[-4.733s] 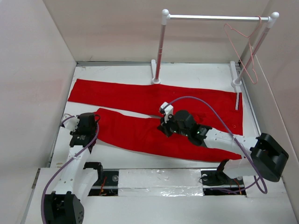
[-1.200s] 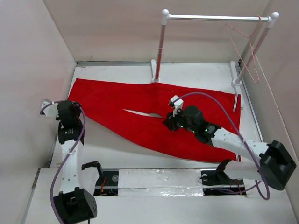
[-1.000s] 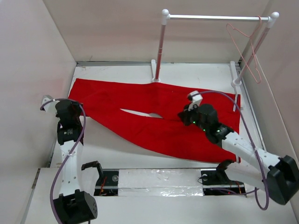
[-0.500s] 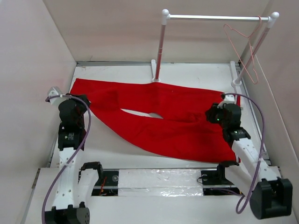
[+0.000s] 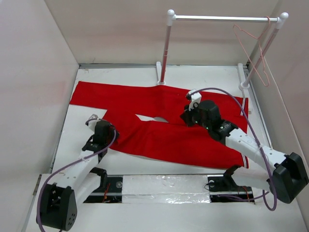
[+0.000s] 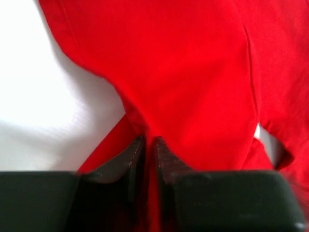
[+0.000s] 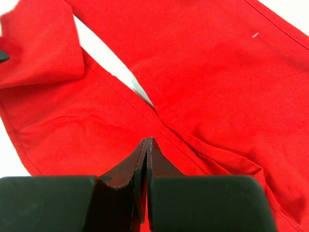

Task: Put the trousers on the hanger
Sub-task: Flatten out the trousers at the center of the board, then fold the trousers at the center of the board.

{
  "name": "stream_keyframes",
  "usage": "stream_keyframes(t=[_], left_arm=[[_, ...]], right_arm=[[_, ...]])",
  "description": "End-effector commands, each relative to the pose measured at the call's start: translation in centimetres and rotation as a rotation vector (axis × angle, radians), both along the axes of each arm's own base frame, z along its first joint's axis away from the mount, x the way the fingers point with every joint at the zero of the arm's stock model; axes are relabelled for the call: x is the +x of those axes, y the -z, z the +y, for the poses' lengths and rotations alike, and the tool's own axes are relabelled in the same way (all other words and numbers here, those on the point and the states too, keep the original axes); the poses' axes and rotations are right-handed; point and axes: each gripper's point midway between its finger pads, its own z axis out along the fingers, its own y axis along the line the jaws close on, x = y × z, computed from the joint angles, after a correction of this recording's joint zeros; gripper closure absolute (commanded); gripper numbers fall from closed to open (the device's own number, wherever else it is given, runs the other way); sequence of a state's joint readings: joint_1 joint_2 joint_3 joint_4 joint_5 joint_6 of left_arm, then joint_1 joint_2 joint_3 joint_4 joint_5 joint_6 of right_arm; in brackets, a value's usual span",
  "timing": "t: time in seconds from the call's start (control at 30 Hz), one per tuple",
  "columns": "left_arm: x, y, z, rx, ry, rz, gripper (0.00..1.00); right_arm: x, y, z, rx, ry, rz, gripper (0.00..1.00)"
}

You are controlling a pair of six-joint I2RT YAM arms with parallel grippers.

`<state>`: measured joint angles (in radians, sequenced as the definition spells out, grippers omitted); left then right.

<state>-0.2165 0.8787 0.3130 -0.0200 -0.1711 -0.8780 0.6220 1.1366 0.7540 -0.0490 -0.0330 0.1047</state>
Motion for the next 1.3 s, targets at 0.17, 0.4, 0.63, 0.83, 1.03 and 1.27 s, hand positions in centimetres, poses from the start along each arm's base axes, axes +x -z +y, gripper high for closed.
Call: stream_keyframes(t=[0.17,0.4,0.63,0.83,1.03,1.27], left_arm=[[-2.1,1.9,1.1,-0.007,-0.082,0.018,0.34],[0.0,-3.5,4.7,0.048,-0.295,-0.131,0.33],[1.4,-2.1,8.1,0.064,-0.413,-0.035,0.38],[1.3,0.3,9.3,-0.020,-0.440,0.005,0.40],[2.5,1.9,9.0,-0.070,-0.399,0.042,0.40],[3.2,3.4,8.0,-0.101,-0.352,0.078,0.49]], right_arm=[[0.6,-0.9,0.4,-0.003,-0.039,-0.053,0.93],[-0.5,-1.6,2.5,0.029,-0.117,-0.073,0.93],[-1.6,-1.5,2.6,0.038,-0.146,-0.073,0.93],[-2.0,-2.1,2.7,0.061,-0.161,-0.084,0.93],[-2.3,-2.3,3.0,0.074,-0.180,-0.087,0.93],[-2.2,-2.5,3.1,0.084,-0.180,-0.091,0.94]])
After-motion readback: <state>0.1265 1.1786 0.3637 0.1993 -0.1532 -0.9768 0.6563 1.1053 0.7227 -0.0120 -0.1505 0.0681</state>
